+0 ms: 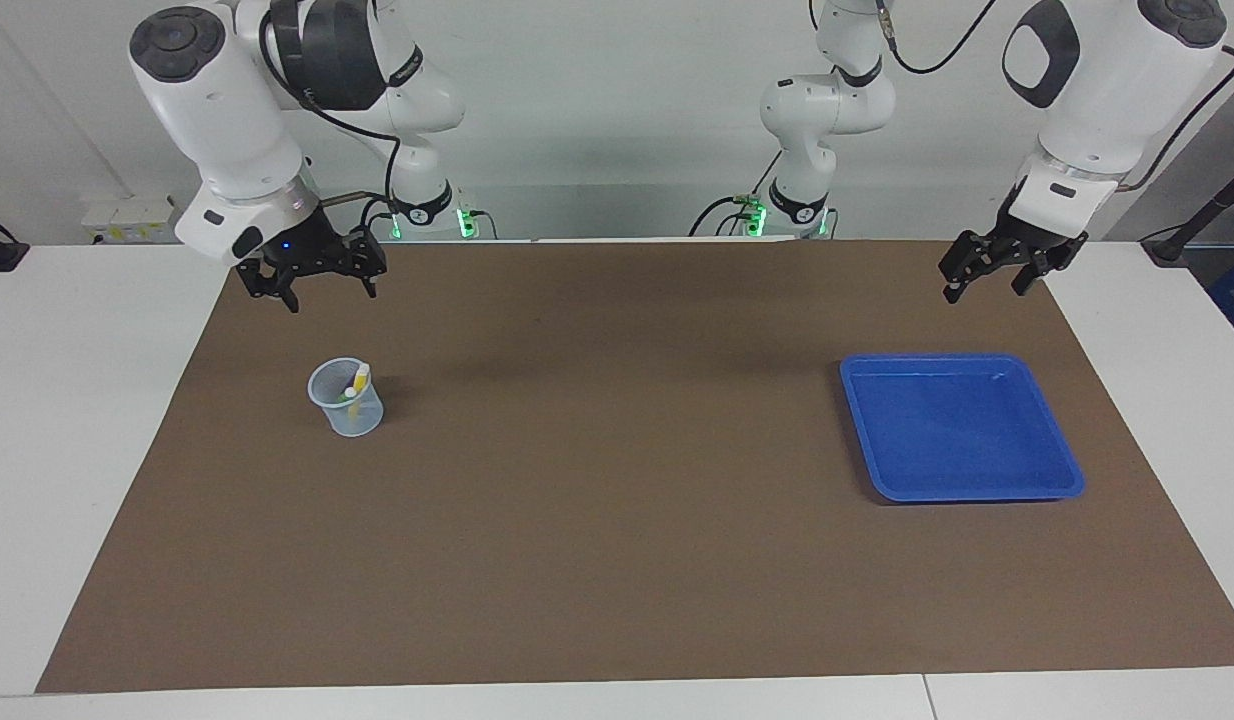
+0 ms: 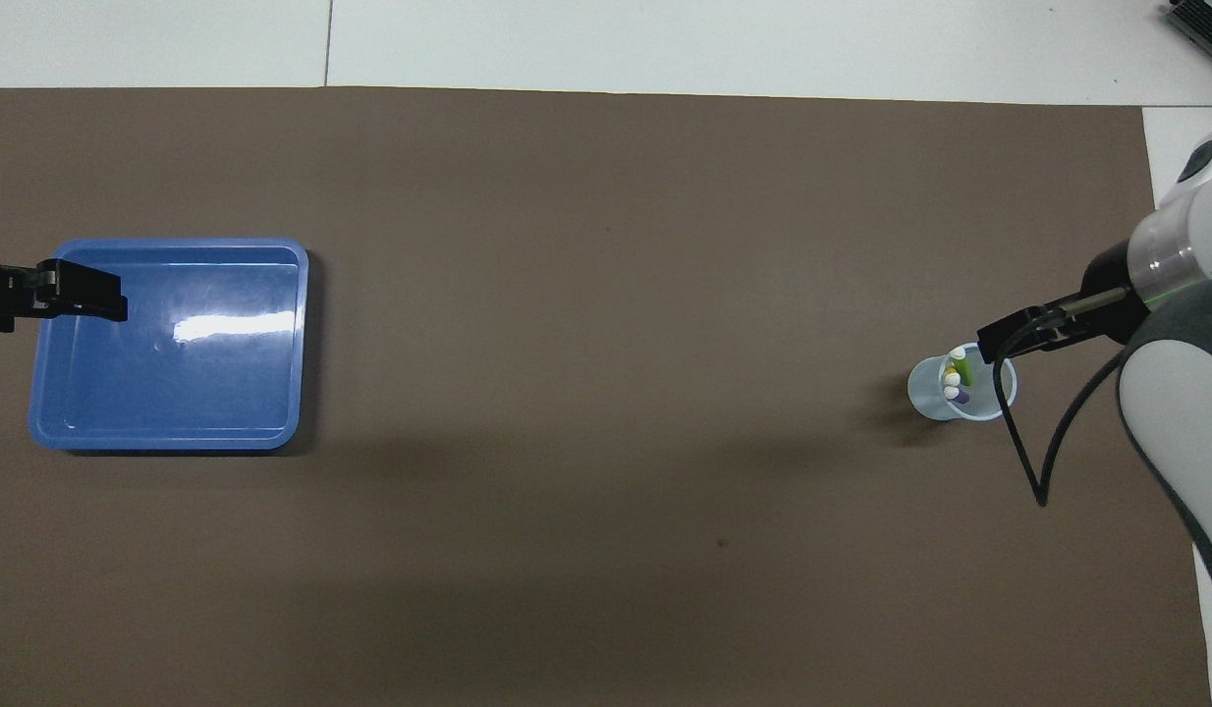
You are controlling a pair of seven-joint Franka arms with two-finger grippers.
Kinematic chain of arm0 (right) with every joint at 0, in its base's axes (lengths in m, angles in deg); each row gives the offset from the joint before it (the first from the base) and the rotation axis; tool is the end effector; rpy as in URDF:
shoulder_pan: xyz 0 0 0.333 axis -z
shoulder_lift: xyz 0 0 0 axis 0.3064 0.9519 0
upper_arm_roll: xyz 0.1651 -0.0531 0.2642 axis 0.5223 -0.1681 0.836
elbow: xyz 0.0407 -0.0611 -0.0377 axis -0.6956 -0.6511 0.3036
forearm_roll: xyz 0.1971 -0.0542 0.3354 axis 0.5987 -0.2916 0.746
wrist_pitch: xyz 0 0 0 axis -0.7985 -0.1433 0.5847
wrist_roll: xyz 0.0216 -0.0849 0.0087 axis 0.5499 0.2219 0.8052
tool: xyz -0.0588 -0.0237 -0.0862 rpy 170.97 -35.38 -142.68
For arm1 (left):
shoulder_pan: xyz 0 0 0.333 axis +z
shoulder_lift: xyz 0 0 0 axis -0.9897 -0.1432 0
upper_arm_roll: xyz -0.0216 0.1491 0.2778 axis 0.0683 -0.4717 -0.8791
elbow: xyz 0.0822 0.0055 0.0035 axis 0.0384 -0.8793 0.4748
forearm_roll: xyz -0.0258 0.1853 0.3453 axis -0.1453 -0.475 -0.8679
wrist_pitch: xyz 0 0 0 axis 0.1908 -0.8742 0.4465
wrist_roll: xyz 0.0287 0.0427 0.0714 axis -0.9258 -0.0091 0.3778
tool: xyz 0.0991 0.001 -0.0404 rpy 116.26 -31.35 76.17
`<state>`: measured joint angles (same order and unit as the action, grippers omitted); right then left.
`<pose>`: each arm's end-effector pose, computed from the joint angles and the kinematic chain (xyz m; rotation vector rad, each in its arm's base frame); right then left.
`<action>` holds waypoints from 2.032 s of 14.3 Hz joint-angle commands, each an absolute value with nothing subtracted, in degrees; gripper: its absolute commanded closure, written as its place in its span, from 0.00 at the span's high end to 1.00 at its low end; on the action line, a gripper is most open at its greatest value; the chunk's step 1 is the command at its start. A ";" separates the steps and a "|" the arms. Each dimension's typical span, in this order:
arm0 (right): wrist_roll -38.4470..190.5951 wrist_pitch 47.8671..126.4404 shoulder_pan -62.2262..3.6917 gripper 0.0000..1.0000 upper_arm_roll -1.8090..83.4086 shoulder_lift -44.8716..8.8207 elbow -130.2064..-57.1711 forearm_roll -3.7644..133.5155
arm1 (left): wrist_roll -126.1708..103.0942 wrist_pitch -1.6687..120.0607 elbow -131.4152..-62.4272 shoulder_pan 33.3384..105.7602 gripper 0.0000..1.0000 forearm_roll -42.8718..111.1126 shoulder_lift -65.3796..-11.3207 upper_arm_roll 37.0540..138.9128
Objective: Transfer and insert pens with both arms
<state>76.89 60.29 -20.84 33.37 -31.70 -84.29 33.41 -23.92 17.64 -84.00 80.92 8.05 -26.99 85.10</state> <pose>0.5587 0.0254 0.5762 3.1114 0.3192 -0.1455 0.5553 -0.0083 0.5972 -3.1270 -0.0542 -0.0537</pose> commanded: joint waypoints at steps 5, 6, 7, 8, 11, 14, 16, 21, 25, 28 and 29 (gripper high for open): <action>74.76 59.03 -22.06 1.00 26.22 -31.96 -83.98 34.38 | -24.52 16.35 -82.38 81.33 1.00 7.14 -27.59 85.40; 74.76 59.20 -22.06 1.00 26.13 -31.96 -83.98 34.03 | -24.52 16.44 -82.38 81.33 1.00 7.14 -27.59 85.40; 74.67 59.47 -22.06 1.00 26.13 -31.96 -83.98 33.94 | -24.52 16.44 -82.38 81.33 1.00 7.14 -27.59 85.40; 74.58 59.64 -22.06 1.00 26.22 -31.96 -83.98 33.93 | -24.52 16.44 -82.38 81.33 1.00 7.14 -27.59 85.40; 73.27 61.39 -22.06 1.00 26.83 -31.79 -84.07 34.46 | -24.52 16.44 -82.38 81.33 1.00 7.14 -27.59 85.40; 70.80 61.58 -22.24 1.00 27.71 -31.70 -84.07 34.55 | -24.52 16.44 -82.38 81.33 1.00 7.14 -27.59 85.40; 70.89 61.23 -22.24 1.00 28.50 -31.70 -83.89 34.55 | -24.52 16.61 -82.38 81.33 1.00 7.23 -27.59 85.48; 70.89 61.14 -22.15 1.00 30.35 -31.61 -83.72 34.73 | -24.52 16.44 -82.38 81.33 1.00 7.31 -27.59 85.48; 70.89 61.05 -22.15 1.00 30.26 -31.61 -83.63 34.81 | -24.52 16.61 -82.38 81.33 1.00 7.31 -27.59 85.40; 70.80 61.05 -22.15 1.00 30.35 -31.70 -83.63 34.81 | -24.52 16.70 -82.38 81.33 1.00 7.31 -27.59 85.48; 70.80 61.14 -22.15 1.00 30.35 -31.70 -83.63 34.81 | -24.52 16.79 -82.38 81.33 1.00 7.31 -27.59 85.48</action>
